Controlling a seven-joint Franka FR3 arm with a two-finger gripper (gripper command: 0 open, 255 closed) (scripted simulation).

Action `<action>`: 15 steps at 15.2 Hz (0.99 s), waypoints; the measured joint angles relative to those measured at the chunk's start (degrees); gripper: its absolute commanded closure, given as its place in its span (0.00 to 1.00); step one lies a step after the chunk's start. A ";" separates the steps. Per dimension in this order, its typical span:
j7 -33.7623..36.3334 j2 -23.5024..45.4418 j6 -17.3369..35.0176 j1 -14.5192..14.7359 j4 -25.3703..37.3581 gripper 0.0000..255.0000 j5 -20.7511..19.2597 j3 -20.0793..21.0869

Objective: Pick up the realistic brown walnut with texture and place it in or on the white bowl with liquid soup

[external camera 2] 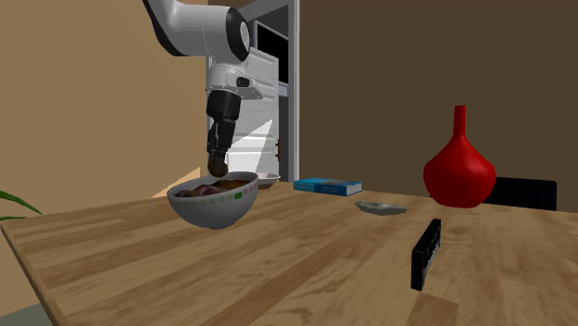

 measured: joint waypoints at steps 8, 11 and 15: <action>0.19 0.59 -2.55 0.16 3.10 0.00 -0.32 0.00; 0.58 1.47 -6.63 0.53 7.92 0.00 -0.76 0.08; 0.67 1.75 -7.56 0.62 9.03 0.00 -0.90 0.08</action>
